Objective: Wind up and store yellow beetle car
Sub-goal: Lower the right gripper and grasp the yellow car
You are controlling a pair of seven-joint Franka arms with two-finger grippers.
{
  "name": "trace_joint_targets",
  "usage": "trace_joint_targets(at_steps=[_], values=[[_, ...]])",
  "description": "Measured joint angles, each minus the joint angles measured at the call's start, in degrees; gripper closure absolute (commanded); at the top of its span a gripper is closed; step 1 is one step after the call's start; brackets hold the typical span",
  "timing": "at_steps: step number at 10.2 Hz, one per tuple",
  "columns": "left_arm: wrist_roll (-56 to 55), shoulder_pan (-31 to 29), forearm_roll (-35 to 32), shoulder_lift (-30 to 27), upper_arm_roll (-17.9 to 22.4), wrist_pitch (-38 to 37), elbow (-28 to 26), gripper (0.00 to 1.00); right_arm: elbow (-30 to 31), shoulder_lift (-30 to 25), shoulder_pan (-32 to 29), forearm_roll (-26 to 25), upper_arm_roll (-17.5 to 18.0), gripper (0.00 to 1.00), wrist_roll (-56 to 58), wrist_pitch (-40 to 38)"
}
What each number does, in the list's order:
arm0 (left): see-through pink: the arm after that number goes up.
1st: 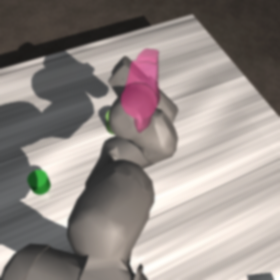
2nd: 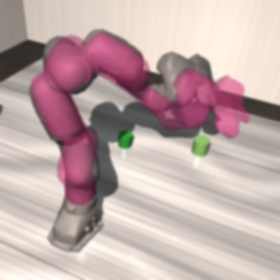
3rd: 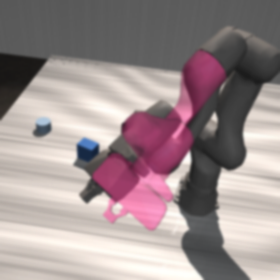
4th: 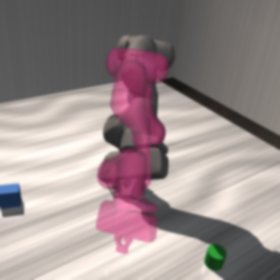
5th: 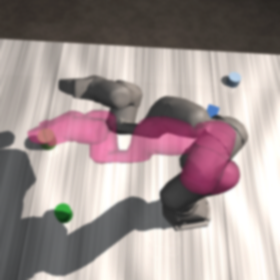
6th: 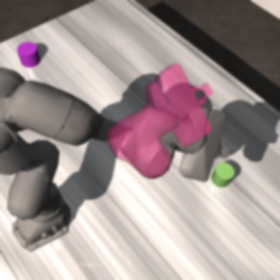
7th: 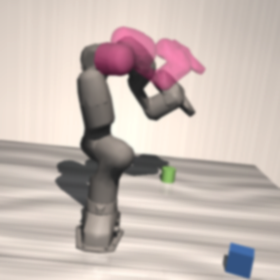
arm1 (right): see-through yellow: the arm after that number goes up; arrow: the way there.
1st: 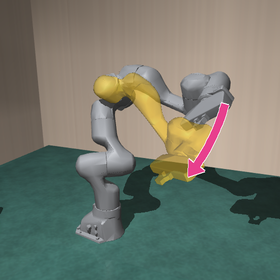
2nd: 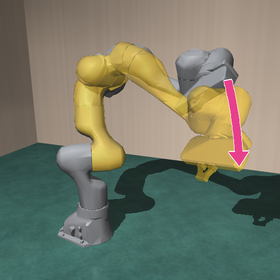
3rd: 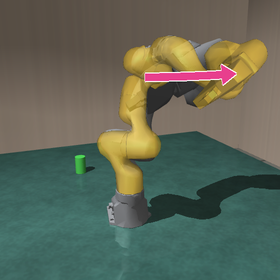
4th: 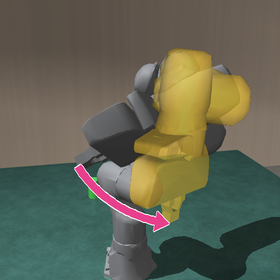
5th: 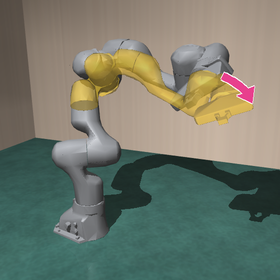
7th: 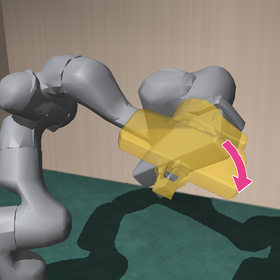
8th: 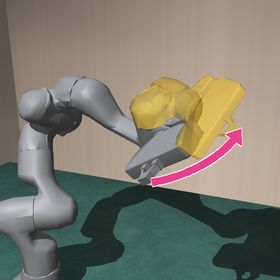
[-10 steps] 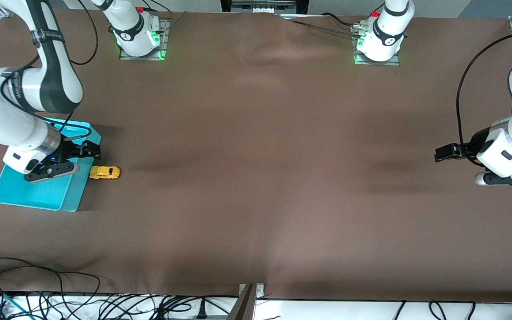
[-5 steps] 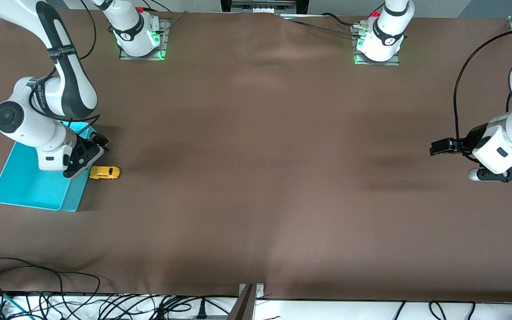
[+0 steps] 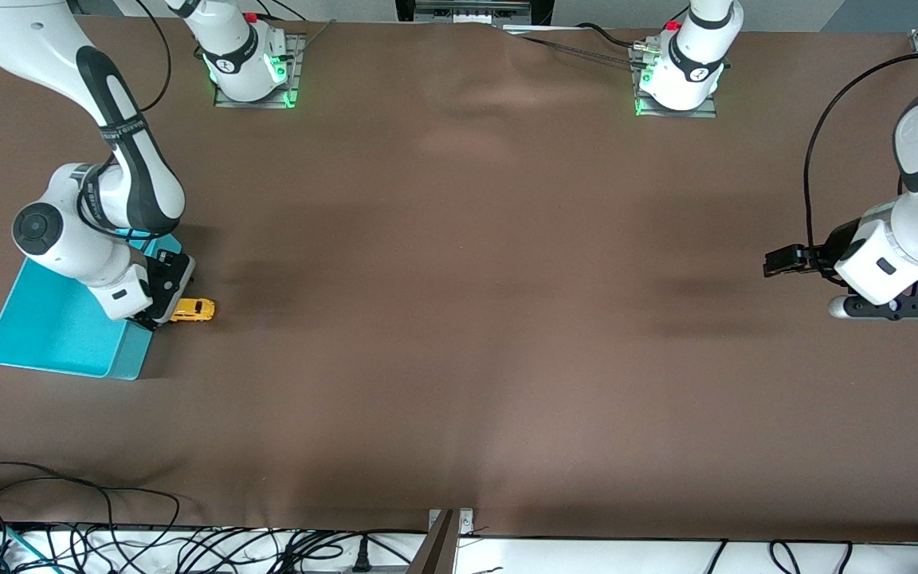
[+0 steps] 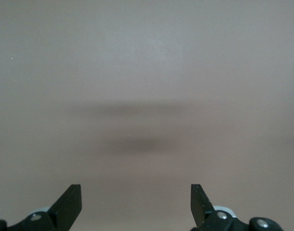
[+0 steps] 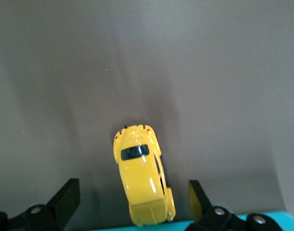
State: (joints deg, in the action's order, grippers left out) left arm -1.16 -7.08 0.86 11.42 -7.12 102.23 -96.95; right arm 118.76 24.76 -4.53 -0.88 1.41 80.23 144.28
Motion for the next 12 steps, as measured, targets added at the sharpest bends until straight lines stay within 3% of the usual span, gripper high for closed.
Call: trace_joint_targets(at_steps=[5, 6, 8, 9, 12], values=[[-1.1, 5.3, 2.9, -4.1, 4.5, 1.8, -3.0, 0.00, 0.0, 3.8, -1.5, 0.0, 1.2, 0.00, 5.5, 3.9], [-1.1, 5.6, 3.1, -4.5, 4.7, 1.8, -3.3, 0.00, 0.0, 4.1, -1.9, 0.0, 1.3, 0.21, 5.8, 3.9], [-1.1, 5.7, 3.1, -4.6, 4.9, 2.1, -3.5, 0.00, -0.1, 4.1, -2.1, 0.0, 1.6, 0.81, 6.3, 3.9], [-1.1, 5.7, 3.1, -4.6, 4.9, 2.4, -3.5, 0.00, -0.2, 4.1, -2.1, 0.0, 1.8, 1.00, 6.6, 3.9], [-1.1, 5.7, 3.1, -4.6, 4.8, 2.7, -3.1, 0.00, -0.4, 3.9, -2.2, 0.0, 2.8, 1.00, 7.0, 3.9]])
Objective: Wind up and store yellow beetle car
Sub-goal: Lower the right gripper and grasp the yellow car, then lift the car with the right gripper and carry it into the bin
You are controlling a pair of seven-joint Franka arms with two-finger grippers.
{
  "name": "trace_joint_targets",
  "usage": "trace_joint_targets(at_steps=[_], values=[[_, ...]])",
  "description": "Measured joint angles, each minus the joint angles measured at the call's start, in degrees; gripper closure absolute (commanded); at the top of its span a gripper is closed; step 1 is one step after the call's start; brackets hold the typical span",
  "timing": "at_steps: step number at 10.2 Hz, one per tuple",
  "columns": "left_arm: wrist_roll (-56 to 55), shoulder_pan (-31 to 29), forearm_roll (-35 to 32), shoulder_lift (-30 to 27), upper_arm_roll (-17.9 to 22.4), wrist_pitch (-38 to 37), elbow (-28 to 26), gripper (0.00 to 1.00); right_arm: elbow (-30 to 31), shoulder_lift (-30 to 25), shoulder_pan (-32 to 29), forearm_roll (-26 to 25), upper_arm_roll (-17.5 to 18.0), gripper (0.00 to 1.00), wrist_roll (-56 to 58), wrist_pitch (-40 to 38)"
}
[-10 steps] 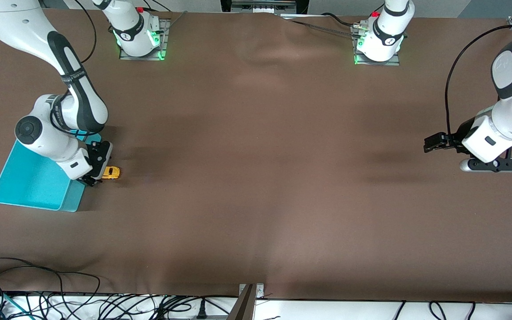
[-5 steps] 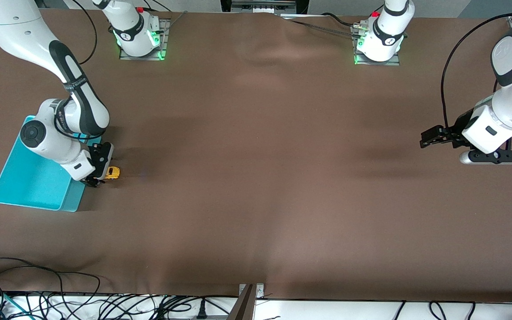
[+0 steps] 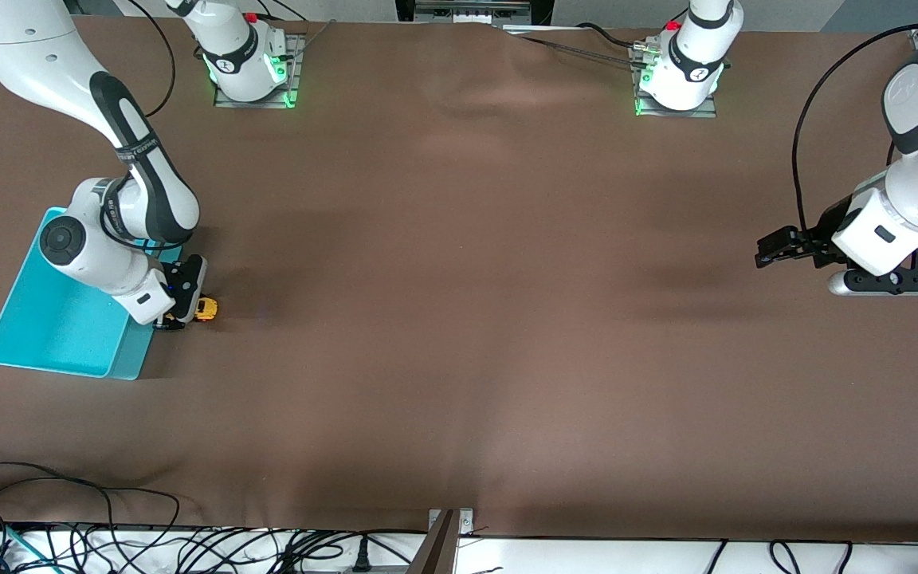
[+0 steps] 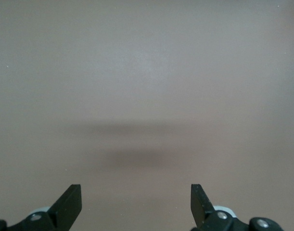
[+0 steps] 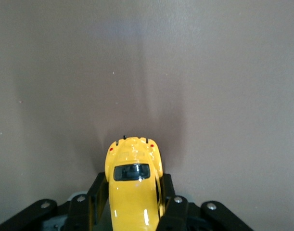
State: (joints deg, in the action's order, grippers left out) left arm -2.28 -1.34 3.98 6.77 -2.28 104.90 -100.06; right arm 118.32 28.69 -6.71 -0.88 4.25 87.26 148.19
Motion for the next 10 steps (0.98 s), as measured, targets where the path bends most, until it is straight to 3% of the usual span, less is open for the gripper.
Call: trace_joint_targets(at_steps=[4, 7, 10], values=[[0.4, 0.0, 0.0, -0.1, 0.1, 0.1, 0.4, 0.00, -1.1, -7.7, 0.0, 0.0, 4.6, 1.00, 0.3, -10.3], [0.6, 0.2, 0.0, -0.1, 0.0, 0.1, 3.8, 0.00, -1.1, -13.6, -1.0, 0.0, 5.0, 1.00, 2.2, -16.9], [0.6, 0.1, 0.0, 0.0, 0.1, -0.1, 4.0, 0.00, -1.1, -14.2, -7.4, 0.0, 4.9, 1.00, 13.1, -18.1]])
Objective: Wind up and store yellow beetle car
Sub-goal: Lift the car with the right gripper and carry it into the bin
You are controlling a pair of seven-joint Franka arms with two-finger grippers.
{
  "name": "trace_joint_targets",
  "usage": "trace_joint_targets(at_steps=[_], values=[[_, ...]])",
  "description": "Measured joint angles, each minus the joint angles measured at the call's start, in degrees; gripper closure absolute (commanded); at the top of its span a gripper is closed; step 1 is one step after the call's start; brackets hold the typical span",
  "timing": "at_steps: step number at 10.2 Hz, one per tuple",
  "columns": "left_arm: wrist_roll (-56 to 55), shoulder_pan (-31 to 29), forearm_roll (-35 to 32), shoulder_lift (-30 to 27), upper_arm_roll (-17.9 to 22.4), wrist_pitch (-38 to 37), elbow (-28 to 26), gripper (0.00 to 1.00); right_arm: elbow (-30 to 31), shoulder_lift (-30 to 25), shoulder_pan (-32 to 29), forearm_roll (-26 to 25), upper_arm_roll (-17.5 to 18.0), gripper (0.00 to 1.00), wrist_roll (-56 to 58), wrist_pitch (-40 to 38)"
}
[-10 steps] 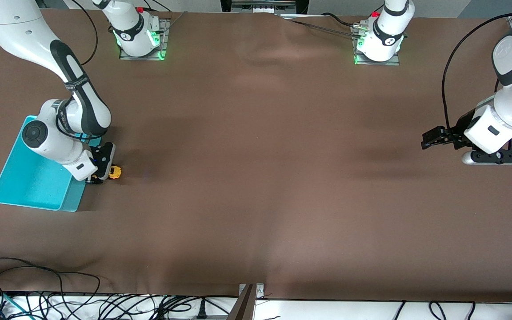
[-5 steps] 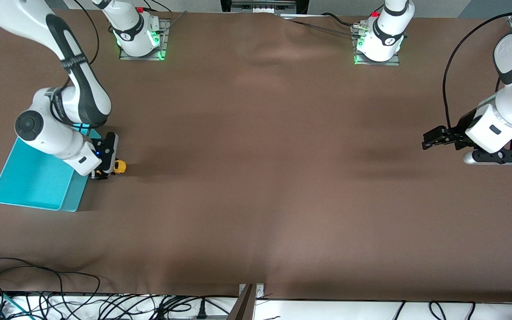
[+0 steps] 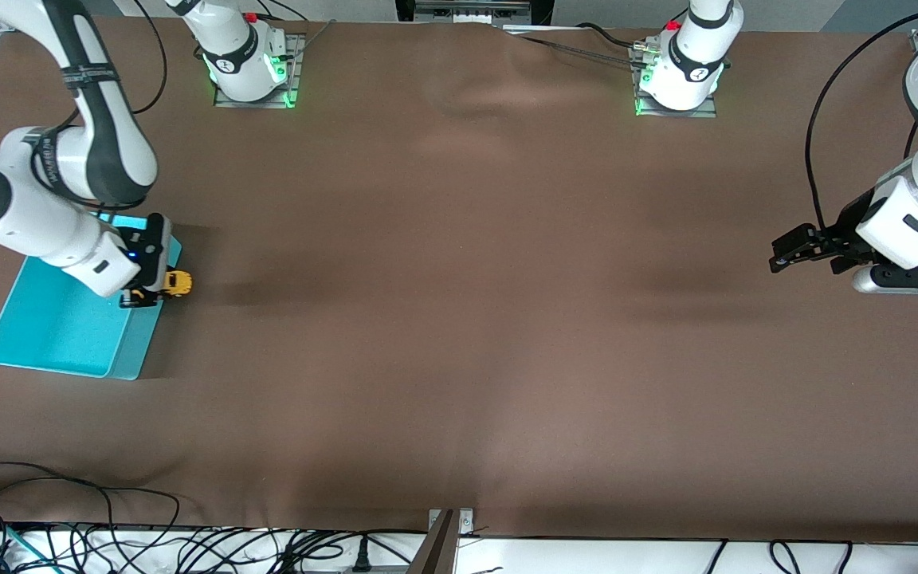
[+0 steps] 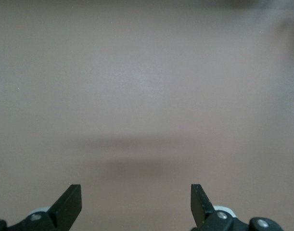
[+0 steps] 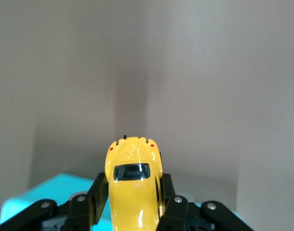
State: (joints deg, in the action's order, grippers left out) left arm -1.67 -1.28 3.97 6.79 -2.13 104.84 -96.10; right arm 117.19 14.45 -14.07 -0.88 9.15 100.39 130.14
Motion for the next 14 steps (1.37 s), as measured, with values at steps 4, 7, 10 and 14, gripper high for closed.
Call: trace_joint_targets(at_steps=[4, 7, 10, 14], values=[[0.0, 0.0, 0.0, 0.0, -0.1, -1.0, 1.3, 0.00, -1.2, 0.1, -10.5, 0.0, -0.2, 1.00, 21.4, -2.9], [0.0, 0.0, 0.0, 0.0, -0.1, -1.3, 1.6, 0.00, -1.3, 3.8, -15.8, -1.2, -0.3, 1.00, 28.5, -3.1], [0.0, 0.1, 0.0, 0.0, -0.1, -1.3, 1.6, 0.00, -2.5, 11.2, -17.9, -2.0, -0.3, 1.00, 28.9, -1.8], [0.0, 0.1, 0.0, 0.0, -0.2, -1.4, 1.6, 0.00, -3.1, 13.6, -18.4, -2.0, -0.3, 0.81, 28.9, -0.8]])
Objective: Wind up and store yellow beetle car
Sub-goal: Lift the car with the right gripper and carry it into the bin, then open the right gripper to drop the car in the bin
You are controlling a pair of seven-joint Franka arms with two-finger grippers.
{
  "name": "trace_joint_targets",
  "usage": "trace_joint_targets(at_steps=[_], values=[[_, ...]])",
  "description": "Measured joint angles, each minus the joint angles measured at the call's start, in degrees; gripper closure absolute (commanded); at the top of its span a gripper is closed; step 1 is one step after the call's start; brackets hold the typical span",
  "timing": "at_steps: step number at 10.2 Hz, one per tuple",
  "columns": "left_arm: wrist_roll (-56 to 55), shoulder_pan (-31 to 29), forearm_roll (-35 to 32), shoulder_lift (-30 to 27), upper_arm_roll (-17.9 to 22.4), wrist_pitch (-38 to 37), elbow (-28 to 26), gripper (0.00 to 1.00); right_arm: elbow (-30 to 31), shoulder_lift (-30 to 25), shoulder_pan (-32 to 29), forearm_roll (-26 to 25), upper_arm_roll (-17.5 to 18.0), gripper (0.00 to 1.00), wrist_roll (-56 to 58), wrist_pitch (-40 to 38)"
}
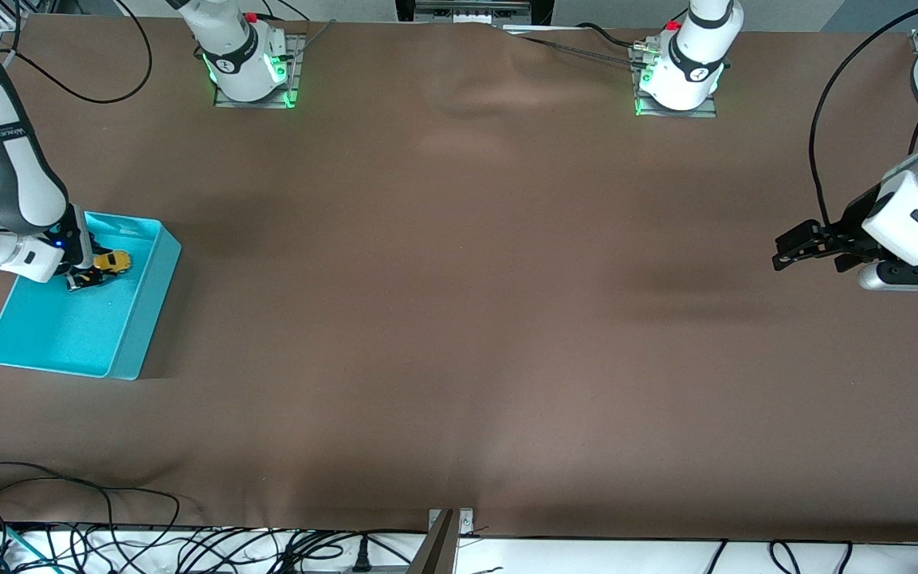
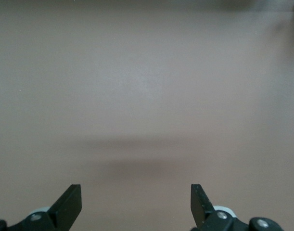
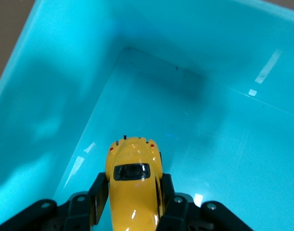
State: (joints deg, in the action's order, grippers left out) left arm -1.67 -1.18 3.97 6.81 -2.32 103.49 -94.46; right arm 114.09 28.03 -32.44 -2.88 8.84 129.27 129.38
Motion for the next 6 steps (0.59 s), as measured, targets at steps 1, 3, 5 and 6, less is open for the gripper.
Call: trace_joint_targets(at_steps=[1, 3, 5, 6], values=[[0.0, 0.0, 0.0, 0.0, 0.0, 0.0, 0.0, 0.00, 0.0, 0.3, -0.3, 0.0, 0.0, 0.49, 0.0, 0.0], [0.0, 0.0, 0.0, 0.0, 0.0, 0.0, 0.0, 0.00, -0.1, 0.9, -1.0, 0.0, 0.0, 0.00, 0.0, 0.1], [0.0, 0.0, 0.0, 0.0, 0.0, 0.0, 0.0, 0.00, -0.2, 1.5, -1.5, 0.3, 0.0, 0.00, -0.1, 0.0], [0.0, 0.0, 0.0, 0.0, 0.0, 0.0, 0.0, 0.00, -0.7, 1.6, -1.5, 0.7, 0.0, 0.00, -0.1, -0.4]])
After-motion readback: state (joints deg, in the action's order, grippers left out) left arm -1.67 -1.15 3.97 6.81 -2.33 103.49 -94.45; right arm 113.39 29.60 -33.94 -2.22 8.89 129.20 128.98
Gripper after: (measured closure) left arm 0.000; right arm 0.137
